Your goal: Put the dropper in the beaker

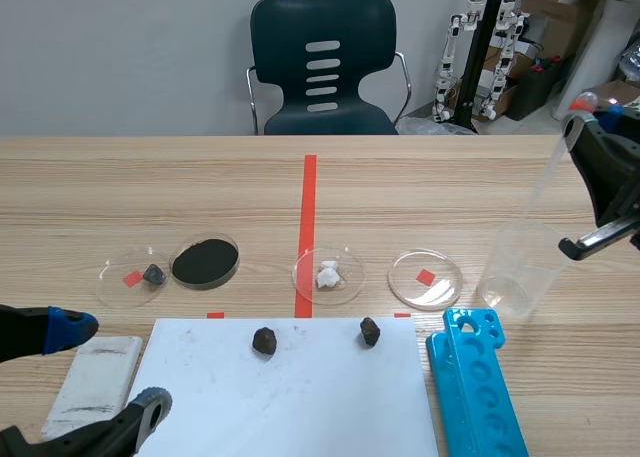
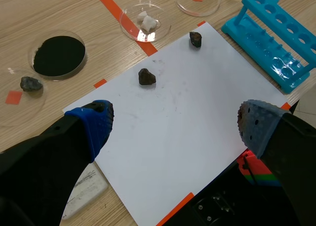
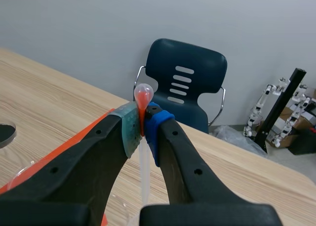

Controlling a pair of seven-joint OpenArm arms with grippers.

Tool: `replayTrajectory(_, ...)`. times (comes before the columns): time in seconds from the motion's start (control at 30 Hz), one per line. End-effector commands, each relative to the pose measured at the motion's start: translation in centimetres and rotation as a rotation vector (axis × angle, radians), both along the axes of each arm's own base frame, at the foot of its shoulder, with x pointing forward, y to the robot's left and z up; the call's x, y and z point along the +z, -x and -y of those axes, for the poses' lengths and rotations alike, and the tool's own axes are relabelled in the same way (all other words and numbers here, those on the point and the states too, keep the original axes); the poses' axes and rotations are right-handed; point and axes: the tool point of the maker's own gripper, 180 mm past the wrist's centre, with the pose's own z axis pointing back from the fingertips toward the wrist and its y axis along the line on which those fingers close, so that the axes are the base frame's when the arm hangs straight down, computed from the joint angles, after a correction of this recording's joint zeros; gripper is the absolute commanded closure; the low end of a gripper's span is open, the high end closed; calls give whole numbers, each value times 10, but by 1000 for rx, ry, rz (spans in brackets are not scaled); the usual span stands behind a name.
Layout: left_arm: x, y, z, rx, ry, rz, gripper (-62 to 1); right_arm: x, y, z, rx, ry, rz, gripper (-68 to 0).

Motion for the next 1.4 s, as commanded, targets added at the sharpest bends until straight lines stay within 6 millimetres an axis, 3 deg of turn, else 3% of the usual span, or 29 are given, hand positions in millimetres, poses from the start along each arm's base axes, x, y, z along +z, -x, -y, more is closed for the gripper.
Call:
replayTrajectory(0.0, 11, -2, 5, -1, 29, 27, -527, 10, -2, 5, -7, -7, 33, -9)
replayTrajectory(0.43, 11, -2, 5, -1, 30, 27, -527, -19, -12, 24, -60, -21, -34, -9)
replayTrajectory(1.0, 11, -2, 5, -1, 29, 27, -527, -80, -34, 22, -109, 32, -169, -9)
replayTrajectory(1.2, 11, -2, 5, -1, 30, 27, -527, -86, -39, 25, -119, 37, -192, -9)
replayTrajectory(1.27, 11, -2, 5, -1, 30, 27, -527, -89, -41, 26, -125, 47, -212, -27)
replayTrajectory(1.37, 11, -2, 5, -1, 29, 27, -527, -90, -42, 26, -127, 50, -218, -110)
